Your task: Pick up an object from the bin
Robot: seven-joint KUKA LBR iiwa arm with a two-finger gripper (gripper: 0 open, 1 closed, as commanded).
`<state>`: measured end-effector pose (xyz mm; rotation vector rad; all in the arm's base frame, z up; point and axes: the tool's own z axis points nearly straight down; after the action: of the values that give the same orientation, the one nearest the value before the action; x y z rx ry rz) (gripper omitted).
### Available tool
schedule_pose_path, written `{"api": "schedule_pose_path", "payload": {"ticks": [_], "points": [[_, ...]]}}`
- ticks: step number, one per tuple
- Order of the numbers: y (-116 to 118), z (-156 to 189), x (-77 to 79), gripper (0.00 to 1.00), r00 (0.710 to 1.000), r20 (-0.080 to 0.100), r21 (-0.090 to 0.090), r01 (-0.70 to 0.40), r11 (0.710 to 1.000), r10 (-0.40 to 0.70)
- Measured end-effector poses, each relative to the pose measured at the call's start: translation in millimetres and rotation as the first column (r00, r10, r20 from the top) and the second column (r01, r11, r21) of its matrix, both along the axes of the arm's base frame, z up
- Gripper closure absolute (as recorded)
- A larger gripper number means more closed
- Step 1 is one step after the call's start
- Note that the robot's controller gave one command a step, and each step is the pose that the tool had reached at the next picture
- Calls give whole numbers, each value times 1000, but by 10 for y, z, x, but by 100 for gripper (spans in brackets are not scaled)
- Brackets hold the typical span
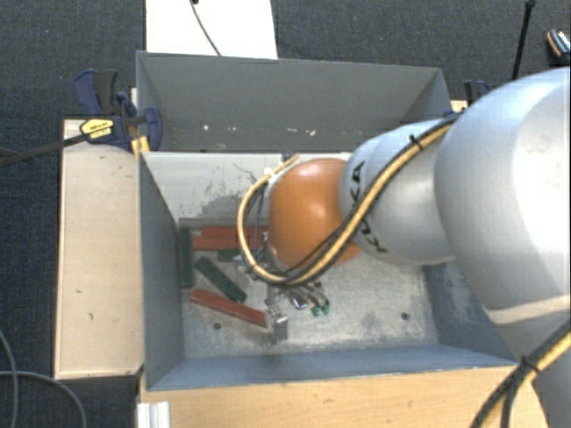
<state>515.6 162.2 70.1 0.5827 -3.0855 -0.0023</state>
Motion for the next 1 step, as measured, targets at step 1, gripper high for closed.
{"api": "schedule_pose_path", "payload": {"ticks": [1], "points": [[-14, 3, 6, 100, 1000, 1, -1, 7, 1000, -7]]}}
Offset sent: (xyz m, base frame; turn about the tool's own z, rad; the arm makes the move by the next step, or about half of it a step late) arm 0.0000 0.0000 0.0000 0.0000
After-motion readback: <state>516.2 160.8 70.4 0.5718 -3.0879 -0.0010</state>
